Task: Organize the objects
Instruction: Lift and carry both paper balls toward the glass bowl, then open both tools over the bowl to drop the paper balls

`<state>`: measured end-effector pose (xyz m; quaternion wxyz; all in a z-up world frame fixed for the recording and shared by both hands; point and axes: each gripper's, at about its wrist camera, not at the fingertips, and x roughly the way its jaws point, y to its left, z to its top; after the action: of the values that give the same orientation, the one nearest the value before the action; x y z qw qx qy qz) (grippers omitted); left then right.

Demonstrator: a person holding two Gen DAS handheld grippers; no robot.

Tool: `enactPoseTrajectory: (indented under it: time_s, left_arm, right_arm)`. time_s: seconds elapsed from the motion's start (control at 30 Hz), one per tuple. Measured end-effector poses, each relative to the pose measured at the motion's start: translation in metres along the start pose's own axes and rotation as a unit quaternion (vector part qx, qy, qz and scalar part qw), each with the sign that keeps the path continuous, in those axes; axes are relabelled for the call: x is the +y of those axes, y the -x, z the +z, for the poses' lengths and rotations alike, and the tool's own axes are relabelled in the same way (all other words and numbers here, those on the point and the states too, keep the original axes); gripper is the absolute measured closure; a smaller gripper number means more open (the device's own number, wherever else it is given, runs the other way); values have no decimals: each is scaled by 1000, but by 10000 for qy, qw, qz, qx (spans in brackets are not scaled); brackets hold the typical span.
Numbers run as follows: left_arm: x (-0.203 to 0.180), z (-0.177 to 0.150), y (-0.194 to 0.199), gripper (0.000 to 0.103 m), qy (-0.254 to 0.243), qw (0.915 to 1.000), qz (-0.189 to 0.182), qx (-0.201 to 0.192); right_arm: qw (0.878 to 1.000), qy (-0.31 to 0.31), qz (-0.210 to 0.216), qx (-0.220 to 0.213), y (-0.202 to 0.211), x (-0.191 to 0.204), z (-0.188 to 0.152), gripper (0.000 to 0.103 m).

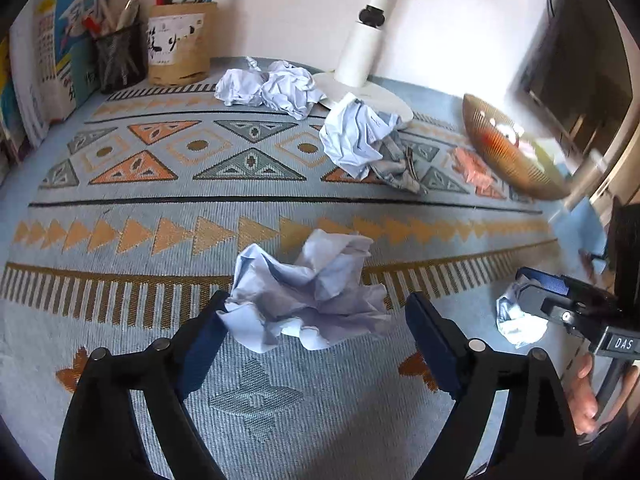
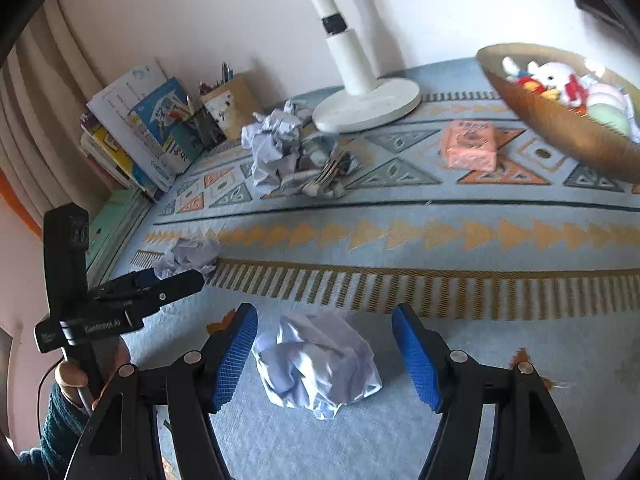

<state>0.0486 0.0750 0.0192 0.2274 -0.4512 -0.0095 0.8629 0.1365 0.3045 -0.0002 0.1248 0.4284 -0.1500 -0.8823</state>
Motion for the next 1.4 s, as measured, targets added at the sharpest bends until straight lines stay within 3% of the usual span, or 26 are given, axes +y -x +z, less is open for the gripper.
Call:
enactPoseTrajectory:
  time_s: [0.1,0.3,0.43,0.5,0.6,0.63,0.7,0.87,0.97,1.13,1.27,1.4]
  left_arm:
    - [-2,-1,0,16,-95,9999,103,14]
    - [0,0,0,16,-8,9998,197,-5]
    - [-10,0,-4,17,-225,9988,443,33]
    - [-15,-1,-5,26,-370,9978,547,21]
    - [-23,-1,-6,42,-605,9962,633,13]
    - [-25,-1,-7,43,-692,9955,654,20]
    - [-31,-2,-7,46,-818,9935,789,-13]
    - [-39,-3,1,51,-922,9907,974,-207]
    - [-58,4,13,51,-934,9935,563,-320]
    - [-128,45,26,51,-1475,9866,27,-701]
    - [-186,96,4,51,-1542,9832,-652,-728]
    - [-230,136,-33,51,-1414,9821,-1023,-712]
  right_arm:
    - [9994,184,-214,183,-7,8,-4,35]
    - [9992,259,-265,116,7,11,-19,30]
    - [9988,219,-435,78,7,9,-19,28]
    - [9985,153,-525,69,6,8,-15,28]
    - [9983,126,-541,159,-1,9,-13,38]
    - [9977,199,-629,169,-3,11,-13,46]
    - [9961,408,-783,93,-3,19,-15,52]
    - [9953,535,-648,-472,20,23,-18,53]
    - [9948,327,-717,-643,40,6,-15,53]
    - [9839,119,-1206,-1310,101,-36,9,53]
    - [9687,-263,-1628,-1854,147,-79,39,53]
    - [9555,-880,-1882,-2093,169,-128,69,53]
